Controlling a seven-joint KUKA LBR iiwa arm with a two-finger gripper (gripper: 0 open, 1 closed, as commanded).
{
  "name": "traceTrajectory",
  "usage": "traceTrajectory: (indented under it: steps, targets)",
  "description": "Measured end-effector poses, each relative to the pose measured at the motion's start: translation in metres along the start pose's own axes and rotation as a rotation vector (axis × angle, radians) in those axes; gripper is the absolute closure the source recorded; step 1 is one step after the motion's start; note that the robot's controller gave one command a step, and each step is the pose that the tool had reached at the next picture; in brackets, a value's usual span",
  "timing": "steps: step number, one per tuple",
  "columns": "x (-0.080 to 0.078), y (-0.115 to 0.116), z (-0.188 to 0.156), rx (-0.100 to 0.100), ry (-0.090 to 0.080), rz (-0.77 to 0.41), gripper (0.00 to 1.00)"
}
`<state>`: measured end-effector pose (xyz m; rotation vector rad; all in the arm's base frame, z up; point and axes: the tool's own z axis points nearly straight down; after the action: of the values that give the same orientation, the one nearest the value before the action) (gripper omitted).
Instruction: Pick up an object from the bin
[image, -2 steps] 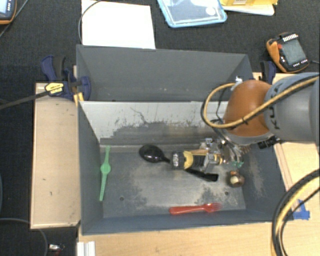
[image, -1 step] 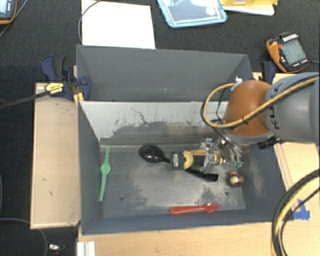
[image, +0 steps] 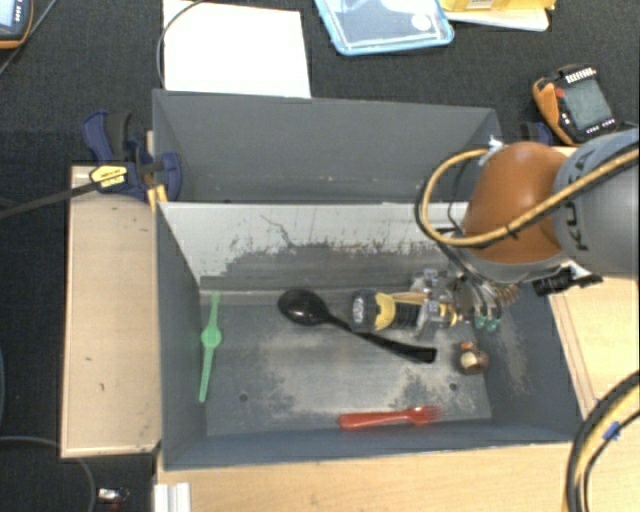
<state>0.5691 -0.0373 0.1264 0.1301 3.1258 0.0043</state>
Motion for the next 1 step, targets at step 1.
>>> traceTrajectory:
  steps: [1]
  targets:
    - [-0.0022,0.0117,-0.0291,0.001,-0.008,-0.011,1.00]
